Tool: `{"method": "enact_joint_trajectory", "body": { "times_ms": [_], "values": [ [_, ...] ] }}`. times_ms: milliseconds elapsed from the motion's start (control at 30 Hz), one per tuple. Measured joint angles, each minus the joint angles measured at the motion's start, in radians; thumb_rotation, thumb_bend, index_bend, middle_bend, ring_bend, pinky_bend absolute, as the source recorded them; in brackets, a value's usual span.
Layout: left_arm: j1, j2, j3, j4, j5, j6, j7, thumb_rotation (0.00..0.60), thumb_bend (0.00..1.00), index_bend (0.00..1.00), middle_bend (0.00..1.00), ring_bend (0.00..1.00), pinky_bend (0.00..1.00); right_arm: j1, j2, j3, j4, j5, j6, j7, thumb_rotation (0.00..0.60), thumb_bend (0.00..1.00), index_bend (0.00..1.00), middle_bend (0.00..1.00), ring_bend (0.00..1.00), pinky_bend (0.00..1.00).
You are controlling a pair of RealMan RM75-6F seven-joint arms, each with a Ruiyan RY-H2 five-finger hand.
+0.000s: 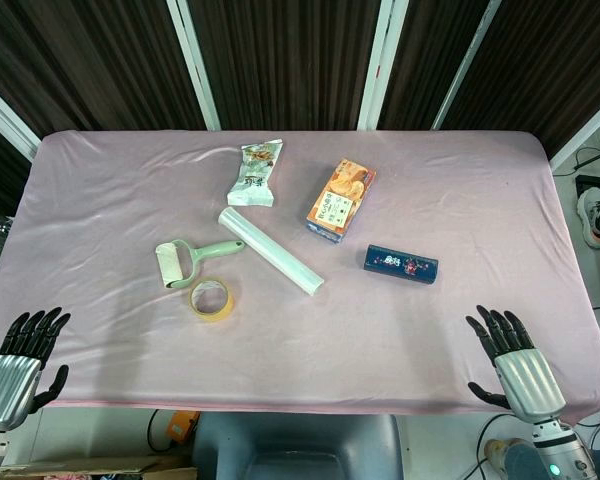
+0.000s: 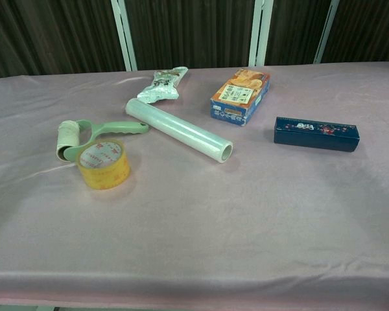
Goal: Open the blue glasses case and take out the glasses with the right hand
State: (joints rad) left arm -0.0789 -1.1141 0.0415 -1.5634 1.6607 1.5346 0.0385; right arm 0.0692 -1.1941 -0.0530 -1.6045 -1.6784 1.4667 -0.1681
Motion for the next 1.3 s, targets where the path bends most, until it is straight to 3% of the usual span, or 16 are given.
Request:
{"method": "enact_joint_trajectory", "body": {
  "times_ms": [400, 633, 900, 1100, 1300],
  "values": [
    [0.001, 0.004, 0.003, 0.004, 0.010, 0.006, -0.024, 0.600, 0.43, 0.00, 0.04, 0.02, 0.04, 0.020, -0.020, 0.025, 0.017, 0.034, -0.029, 0.008, 0.600, 0.29, 0.10, 0.00, 0.00, 0.00],
    [-0.003, 0.010, 0.002, 0.006, 0.008, 0.001, -0.038, 0.600, 0.43, 0.00, 0.04, 0.02, 0.04, 0.117, -0.049, 0.125, 0.053, 0.169, -0.168, -0.036, 0.600, 0.29, 0.17, 0.00, 0.00, 0.00],
    [-0.006, 0.008, -0.001, 0.004, -0.002, -0.010, -0.028, 0.600, 0.43, 0.00, 0.04, 0.02, 0.04, 0.288, -0.139, 0.240, 0.195, 0.323, -0.350, -0.080, 0.600, 0.29, 0.26, 0.00, 0.00, 0.00],
    [-0.009, 0.008, -0.008, 0.003, -0.016, -0.017, -0.031, 0.600, 0.43, 0.00, 0.04, 0.02, 0.04, 0.374, -0.225, 0.266, 0.322, 0.367, -0.425, -0.109, 0.600, 0.30, 0.36, 0.00, 0.00, 0.00],
    [-0.015, 0.010, -0.011, 0.002, -0.025, -0.029, -0.034, 0.600, 0.43, 0.00, 0.04, 0.02, 0.04, 0.420, -0.296, 0.269, 0.437, 0.395, -0.468, -0.121, 0.600, 0.40, 0.45, 0.00, 0.00, 0.00]
  ]
}}
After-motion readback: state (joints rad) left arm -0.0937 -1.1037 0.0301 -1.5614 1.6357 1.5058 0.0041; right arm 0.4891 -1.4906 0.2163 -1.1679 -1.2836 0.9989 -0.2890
